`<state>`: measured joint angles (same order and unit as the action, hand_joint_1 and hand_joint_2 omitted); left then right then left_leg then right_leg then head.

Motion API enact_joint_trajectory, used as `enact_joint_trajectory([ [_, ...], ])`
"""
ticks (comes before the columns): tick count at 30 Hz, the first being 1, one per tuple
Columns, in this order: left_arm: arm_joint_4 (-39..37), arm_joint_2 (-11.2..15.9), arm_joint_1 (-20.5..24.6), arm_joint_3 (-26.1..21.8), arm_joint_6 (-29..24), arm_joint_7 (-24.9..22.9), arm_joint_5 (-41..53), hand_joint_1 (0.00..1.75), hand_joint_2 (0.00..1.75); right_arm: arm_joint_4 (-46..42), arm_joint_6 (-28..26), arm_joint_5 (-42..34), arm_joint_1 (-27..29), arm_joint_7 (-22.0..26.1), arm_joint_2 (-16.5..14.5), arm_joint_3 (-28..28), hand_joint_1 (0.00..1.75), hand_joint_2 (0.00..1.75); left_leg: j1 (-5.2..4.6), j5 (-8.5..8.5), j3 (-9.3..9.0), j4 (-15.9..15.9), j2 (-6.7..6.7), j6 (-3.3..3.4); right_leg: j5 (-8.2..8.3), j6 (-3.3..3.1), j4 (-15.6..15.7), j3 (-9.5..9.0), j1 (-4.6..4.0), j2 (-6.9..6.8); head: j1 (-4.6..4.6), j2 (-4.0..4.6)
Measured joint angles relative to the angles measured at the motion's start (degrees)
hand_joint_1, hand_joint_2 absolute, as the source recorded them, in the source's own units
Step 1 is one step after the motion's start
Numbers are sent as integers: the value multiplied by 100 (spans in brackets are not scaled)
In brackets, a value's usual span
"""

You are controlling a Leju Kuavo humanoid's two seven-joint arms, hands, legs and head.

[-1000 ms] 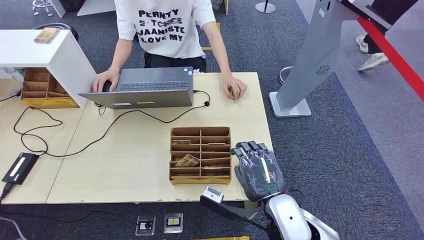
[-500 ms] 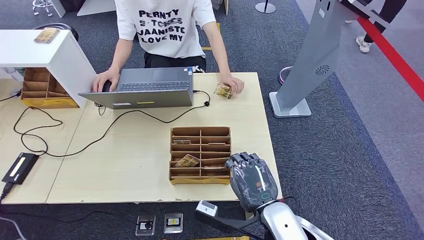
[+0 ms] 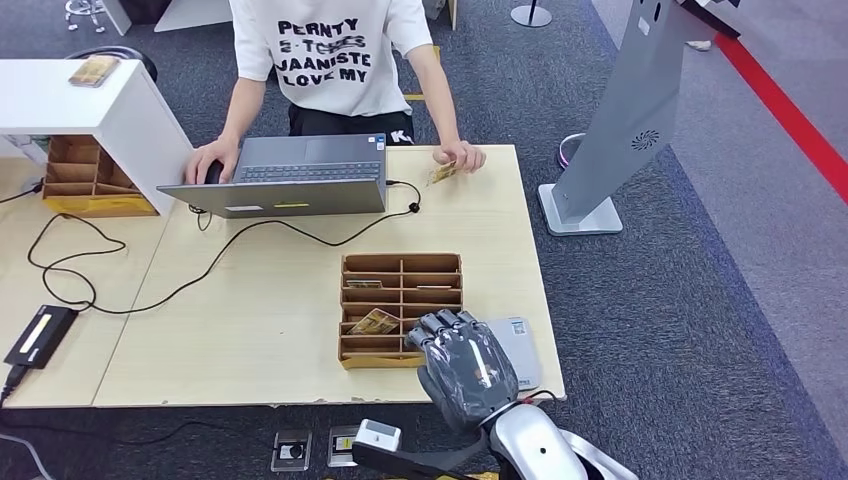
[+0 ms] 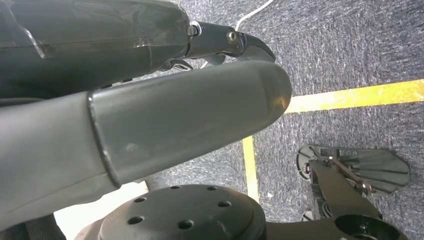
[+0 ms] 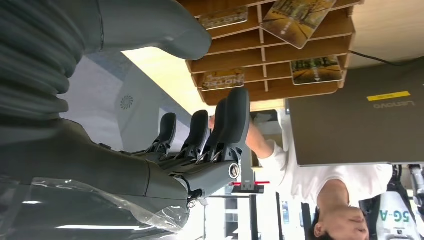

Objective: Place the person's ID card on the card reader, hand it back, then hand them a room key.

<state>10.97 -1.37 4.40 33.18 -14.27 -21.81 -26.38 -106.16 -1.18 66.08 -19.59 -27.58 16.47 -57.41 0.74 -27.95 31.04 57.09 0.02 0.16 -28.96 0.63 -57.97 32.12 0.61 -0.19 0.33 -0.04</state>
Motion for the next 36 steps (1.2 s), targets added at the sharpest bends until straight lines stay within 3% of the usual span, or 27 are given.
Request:
enact_joint_trajectory([
  [13, 0, -19, 9, 68, -3, 0, 7, 0, 0, 501, -211, -280, -254, 66, -286, -189, 73, 175, 0, 0, 1, 0, 0, 0, 0, 0, 0, 0, -1, -2, 0, 0],
  [27, 0, -34, 13, 137, -50, 1, -101, 0, 0, 1181, -429, -459, -391, 209, -516, -303, 85, 175, 0, 0, 0, 0, -1, 0, 0, 0, 0, 0, -1, -1, -1, 0],
  [36, 0, -30, 14, 157, -50, 7, -170, 0, 0, 1603, -483, -560, -466, 318, -713, -396, 76, 175, 0, 0, 1, 0, -1, 0, 0, 0, 0, 0, -1, -1, 0, 1],
])
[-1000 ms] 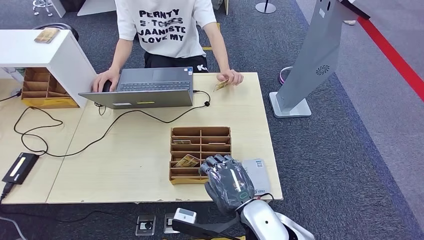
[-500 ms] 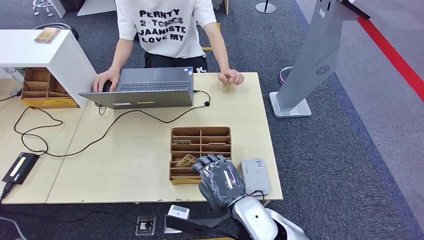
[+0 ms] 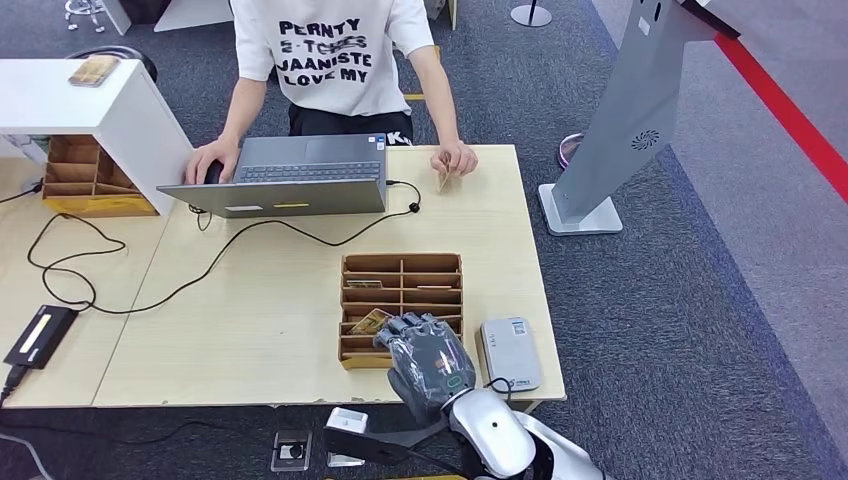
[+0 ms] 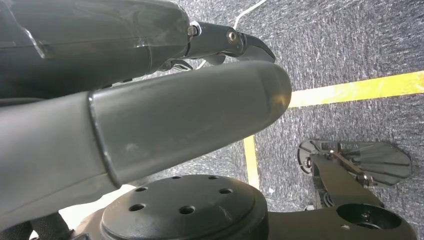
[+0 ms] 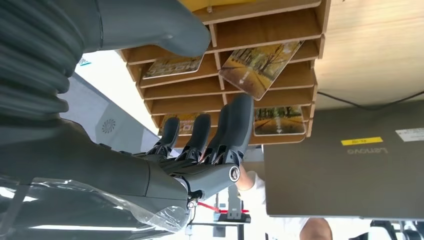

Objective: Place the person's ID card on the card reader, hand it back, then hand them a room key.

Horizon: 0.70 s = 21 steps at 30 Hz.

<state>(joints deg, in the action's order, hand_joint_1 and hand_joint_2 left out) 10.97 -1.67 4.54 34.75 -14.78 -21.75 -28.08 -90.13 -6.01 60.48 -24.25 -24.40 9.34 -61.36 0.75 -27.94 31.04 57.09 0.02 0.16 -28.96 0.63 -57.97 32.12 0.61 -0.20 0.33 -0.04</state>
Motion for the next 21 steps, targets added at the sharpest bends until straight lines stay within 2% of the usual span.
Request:
enact_joint_trajectory([
  [3, 0, 6, 0, 1, -2, 0, -42, 0, 0, 169, -53, -65, -49, 92, -89, -36, 75, 175, 0, 0, 0, 0, 0, 0, 0, 0, 0, 0, 0, 0, 0, -1],
  [7, 0, 11, 0, 0, -7, 0, -70, 0, 0, 410, -126, -122, -95, 160, -202, -55, 64, 175, 0, 0, 0, 0, 0, 0, 0, 0, 0, 0, 0, -1, 0, -1],
  [13, 0, 11, 0, 1, -42, 0, -120, 0, 0, 715, -191, -192, -171, 225, -338, -119, 62, 175, 0, 0, 0, 0, 0, 0, 0, 0, 0, 0, 0, 0, 1, -1],
  [21, 0, 19, -1, 1, -54, 0, -179, 0, 0, 1192, -362, -300, -316, 361, -525, -167, 72, 175, 0, 0, 0, 0, 0, 0, 0, 0, 0, 0, 0, 0, 1, -1],
])
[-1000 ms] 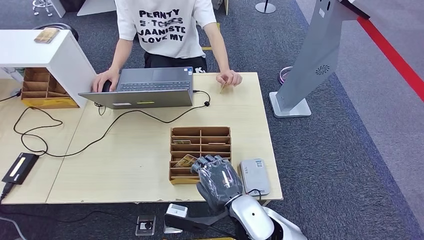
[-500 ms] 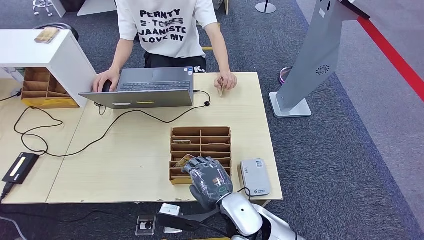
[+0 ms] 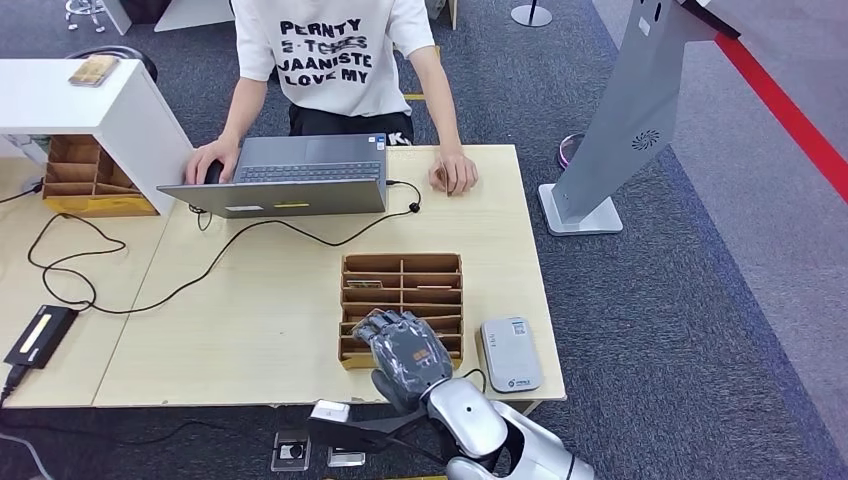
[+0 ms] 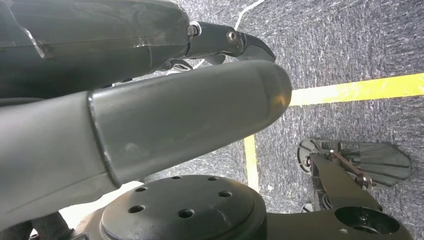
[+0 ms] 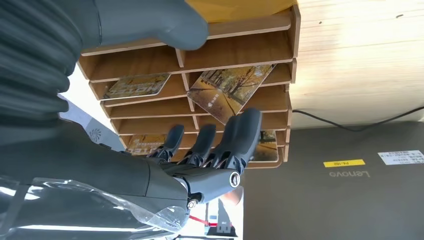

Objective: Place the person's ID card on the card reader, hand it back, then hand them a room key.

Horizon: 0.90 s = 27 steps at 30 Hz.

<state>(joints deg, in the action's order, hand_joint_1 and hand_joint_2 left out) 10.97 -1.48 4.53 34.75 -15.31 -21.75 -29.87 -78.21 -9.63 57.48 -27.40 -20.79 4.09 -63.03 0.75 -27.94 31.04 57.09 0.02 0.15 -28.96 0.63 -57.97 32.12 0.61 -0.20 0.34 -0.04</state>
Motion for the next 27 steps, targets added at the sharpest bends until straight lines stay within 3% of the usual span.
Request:
enact_joint_trajectory([
  [10, 0, -1, -1, 2, -39, -18, -101, 0, 0, 414, -186, -14, -165, -16, -81, -43, 89, 175, 0, 0, 0, 0, 0, 0, 0, 0, 0, 0, 0, 0, 1, 1],
  [20, 0, 0, -5, 7, -84, -31, -233, 0, 0, 424, -252, 241, -293, -395, 24, 16, 79, 175, 0, 0, -3, 1, 1, 0, 0, 0, 0, 1, 0, 2, 0, 0],
  [27, 0, 5, -14, 40, -68, -9, -250, 0, 0, 9, -181, 565, -251, -736, 289, 176, 75, 175, -1, 0, -4, 1, 2, 0, 0, 0, 0, 1, 1, 3, 1, 0],
])
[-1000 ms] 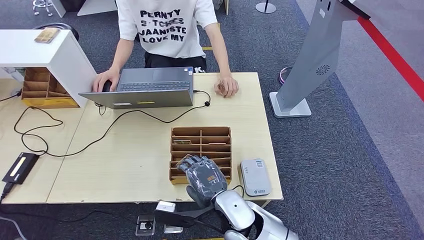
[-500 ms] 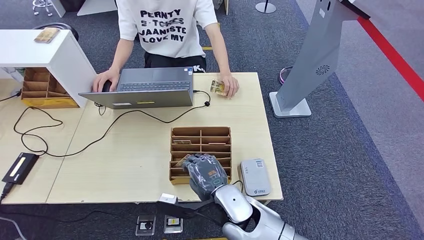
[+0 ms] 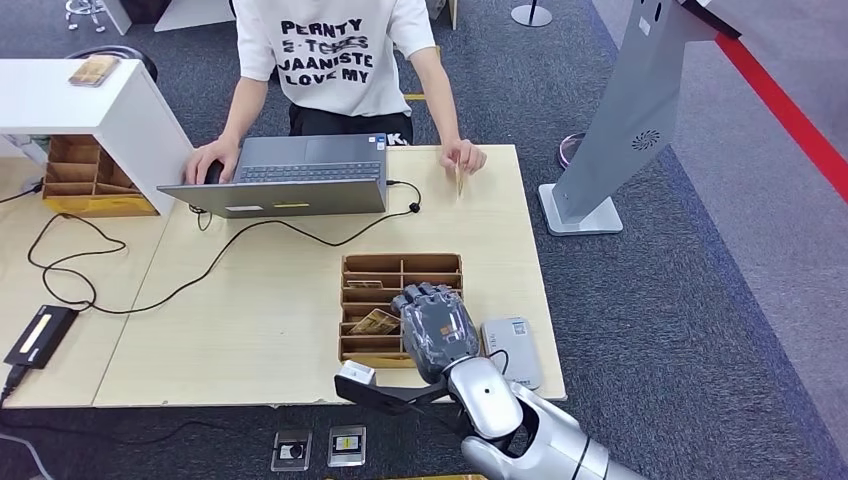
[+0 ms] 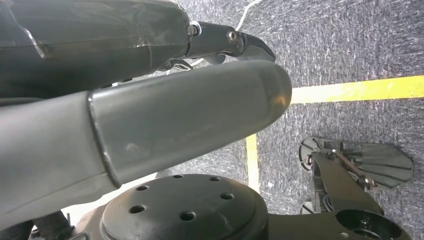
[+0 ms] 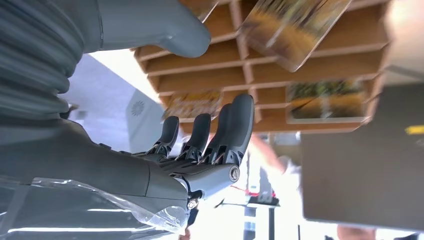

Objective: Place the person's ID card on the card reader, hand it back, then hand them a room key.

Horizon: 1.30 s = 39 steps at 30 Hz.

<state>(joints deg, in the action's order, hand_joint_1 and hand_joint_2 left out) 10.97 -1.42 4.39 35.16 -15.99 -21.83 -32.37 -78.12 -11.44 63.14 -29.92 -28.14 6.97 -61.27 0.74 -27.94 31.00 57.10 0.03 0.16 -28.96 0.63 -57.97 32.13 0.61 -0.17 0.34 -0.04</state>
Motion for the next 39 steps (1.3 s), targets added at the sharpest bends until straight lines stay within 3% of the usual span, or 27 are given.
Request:
enact_joint_trajectory([
  [18, 0, 40, -3, 117, 31, 96, -85, 0, 0, -1271, 529, 280, 592, -287, 640, 392, 77, 175, 0, 0, -1, 0, 4, 0, 0, 0, 0, -1, 0, 2, -1, 0],
  [39, 0, 51, 5, 294, 58, 96, -185, 0, 0, -1676, 673, -102, 703, 53, 634, 366, 77, 175, 0, 0, 1, -1, 3, 0, 0, 0, 0, -1, 0, 1, -1, 0],
])
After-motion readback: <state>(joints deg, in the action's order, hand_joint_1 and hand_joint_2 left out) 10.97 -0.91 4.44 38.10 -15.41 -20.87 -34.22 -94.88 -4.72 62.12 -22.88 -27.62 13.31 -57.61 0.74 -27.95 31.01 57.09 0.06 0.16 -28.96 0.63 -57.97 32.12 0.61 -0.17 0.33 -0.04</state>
